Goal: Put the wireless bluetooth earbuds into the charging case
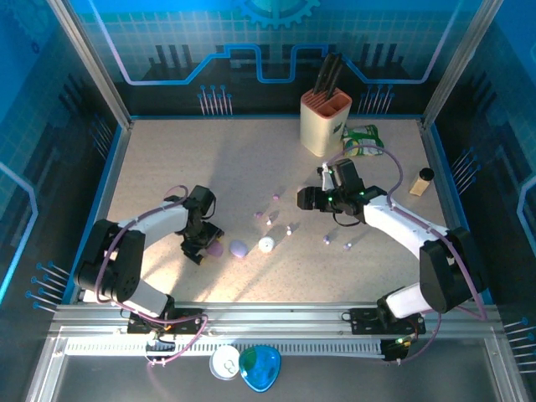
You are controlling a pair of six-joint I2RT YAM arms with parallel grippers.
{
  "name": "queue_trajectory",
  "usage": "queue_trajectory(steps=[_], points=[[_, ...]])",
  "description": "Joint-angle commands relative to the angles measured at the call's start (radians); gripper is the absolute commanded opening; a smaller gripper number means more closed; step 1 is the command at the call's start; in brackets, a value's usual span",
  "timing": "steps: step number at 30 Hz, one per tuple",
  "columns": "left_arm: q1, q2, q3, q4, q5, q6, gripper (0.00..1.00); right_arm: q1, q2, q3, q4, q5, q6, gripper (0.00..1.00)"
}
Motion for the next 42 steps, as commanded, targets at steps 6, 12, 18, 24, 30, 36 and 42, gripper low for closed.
queue_trajectory(steps=[6, 12, 18, 24, 30, 36, 42], points=[[0.040, 0.037, -0.049, 0.111, 0.078, 0.037, 0.52, 0.012, -0.046, -0.008, -0.002, -0.009, -0.010, 0.72], [0.040, -0.021, -0.046, 0.084, 0.022, 0.030, 0.31, 0.013, -0.051, -0.019, 0.008, -0.018, -0.008, 0.72], [0.040, -0.106, -0.031, 0.033, 0.011, 0.014, 0.33, 0.027, -0.070, -0.028, 0.032, -0.064, 0.003, 0.72], [0.040, -0.228, -0.016, 0.033, 0.035, -0.026, 0.35, 0.123, -0.104, -0.059, 0.135, -0.150, 0.051, 0.73], [0.036, -0.303, -0.014, 0.116, 0.116, -0.163, 0.35, 0.264, -0.088, -0.094, 0.346, -0.172, 0.144, 0.73], [0.016, -0.372, -0.080, 0.300, 0.187, -0.344, 0.35, 0.374, -0.015, -0.095, 0.505, -0.131, 0.203, 0.72], [0.000, -0.410, -0.084, 0.348, 0.207, -0.424, 0.36, 0.419, 0.104, -0.040, 0.584, -0.166, 0.242, 0.72]])
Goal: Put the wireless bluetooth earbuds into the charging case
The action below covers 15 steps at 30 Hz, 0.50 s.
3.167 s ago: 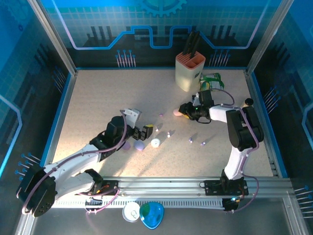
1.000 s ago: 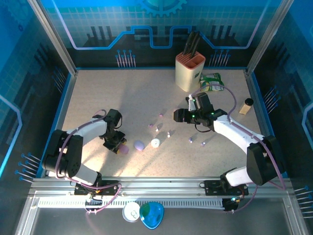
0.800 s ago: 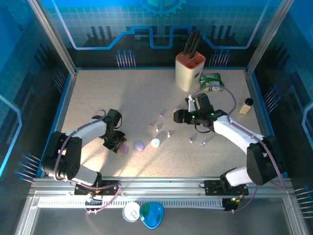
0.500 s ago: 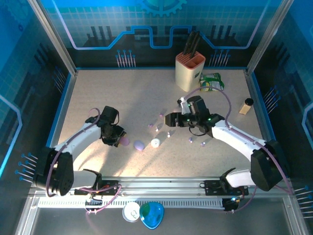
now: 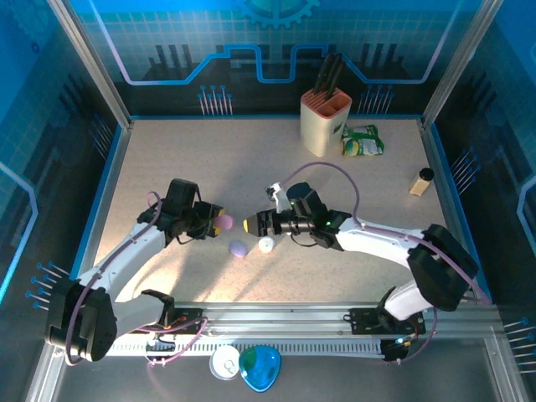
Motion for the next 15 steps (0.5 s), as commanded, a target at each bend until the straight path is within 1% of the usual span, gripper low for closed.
queue_trajectory(steps=[1, 2, 6, 10, 15], points=[[-0.013, -0.026, -0.020, 0.067, 0.053, -0.099, 0.36, 0.022, 0.063, 0.040, 0.099, -0.029, 0.041, 0.72], [-0.017, -0.026, -0.028, 0.091, 0.062, -0.112, 0.37, 0.023, 0.083, 0.075, 0.105, -0.035, 0.046, 0.72], [-0.032, -0.031, -0.057, 0.143, 0.080, -0.168, 0.38, 0.025, 0.139, 0.092, 0.151, -0.051, 0.075, 0.67], [-0.039, -0.038, -0.057, 0.161, 0.096, -0.173, 0.39, 0.025, 0.177, 0.109, 0.172, -0.055, 0.086, 0.62], [-0.040, -0.047, -0.044, 0.152, 0.108, -0.169, 0.40, 0.015, 0.215, 0.123, 0.205, -0.089, 0.120, 0.46]])
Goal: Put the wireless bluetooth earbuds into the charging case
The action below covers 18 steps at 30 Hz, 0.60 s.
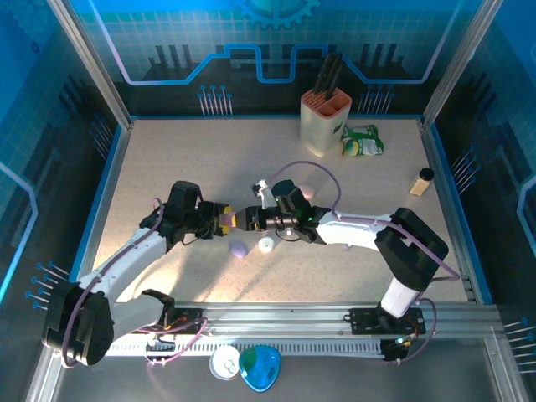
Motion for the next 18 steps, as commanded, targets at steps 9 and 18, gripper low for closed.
queue_trajectory(steps=[9, 18], points=[[-0.004, -0.003, 0.007, 0.039, 0.049, -0.003, 0.45, -0.022, -0.001, 0.008, 0.066, -0.070, 0.035, 0.24], [-0.003, 0.007, 0.069, 0.113, -0.049, 0.361, 0.99, -0.108, -0.198, -0.090, -0.148, -0.087, -0.040, 0.21]])
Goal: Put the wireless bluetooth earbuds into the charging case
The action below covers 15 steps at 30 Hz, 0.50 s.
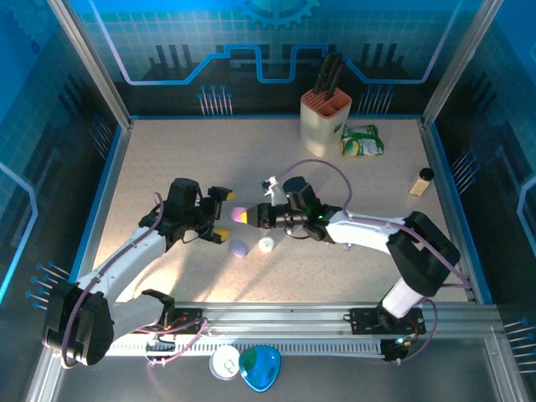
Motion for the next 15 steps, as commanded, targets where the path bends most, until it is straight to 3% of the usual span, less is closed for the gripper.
queue_trajectory(steps=[1, 5, 10, 15], points=[[-0.004, 0.002, 0.038, 0.146, -0.046, 0.303, 0.99, -0.054, -0.122, -0.032, -0.152, -0.023, -0.069, 0.21], [-0.014, -0.013, 0.031, 0.281, -0.091, 0.690, 0.99, -0.137, -0.247, -0.051, -0.310, -0.076, -0.110, 0.20], [-0.044, -0.022, -0.023, 0.515, -0.057, 1.169, 0.99, -0.241, -0.389, -0.048, -0.484, -0.150, -0.156, 0.20], [-0.073, 0.021, -0.187, 0.990, 0.054, 1.479, 0.99, -0.334, -0.467, -0.036, -0.574, -0.281, -0.143, 0.20]])
